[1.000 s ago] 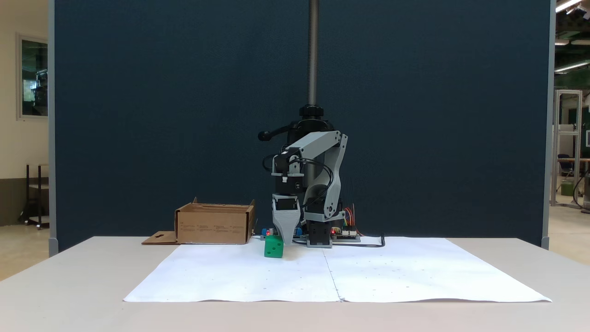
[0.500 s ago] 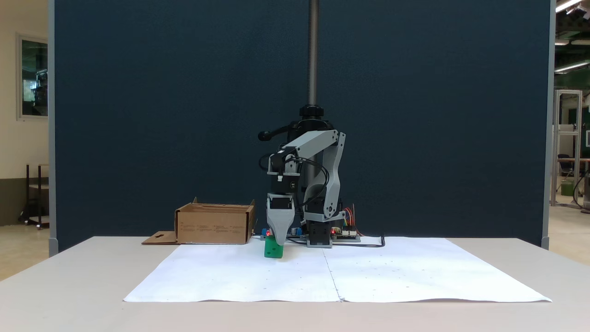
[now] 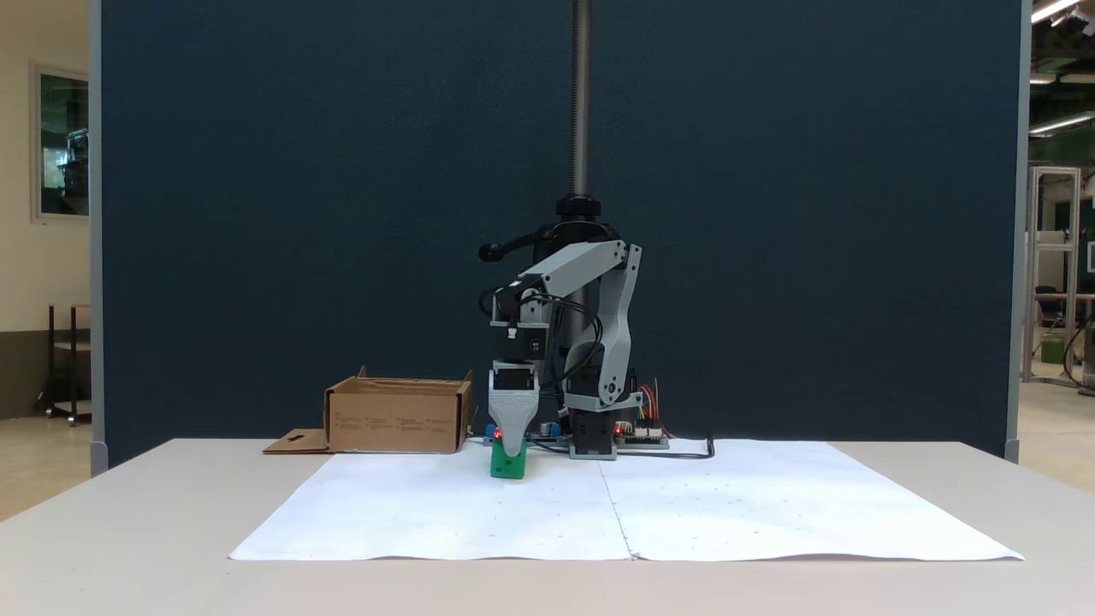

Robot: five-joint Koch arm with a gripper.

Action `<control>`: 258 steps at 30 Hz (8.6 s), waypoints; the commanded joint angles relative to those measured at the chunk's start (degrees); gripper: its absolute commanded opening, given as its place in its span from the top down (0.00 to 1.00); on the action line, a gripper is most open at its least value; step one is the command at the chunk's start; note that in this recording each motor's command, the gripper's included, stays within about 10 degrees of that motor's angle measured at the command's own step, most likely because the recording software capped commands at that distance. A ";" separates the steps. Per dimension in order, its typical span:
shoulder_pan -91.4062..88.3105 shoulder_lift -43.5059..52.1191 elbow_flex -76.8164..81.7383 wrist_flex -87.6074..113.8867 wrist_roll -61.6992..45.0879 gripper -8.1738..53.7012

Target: Grasp a green dice and put it in the bin.

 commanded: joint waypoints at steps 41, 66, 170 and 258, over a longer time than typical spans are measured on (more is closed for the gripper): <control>-1.14 -0.62 4.39 -11.07 9.67 0.18; -0.35 -2.72 5.98 -16.00 9.40 0.20; 46.05 -13.45 -46.58 -7.73 54.23 0.14; -47.55 31.99 51.50 -120.48 40.96 0.13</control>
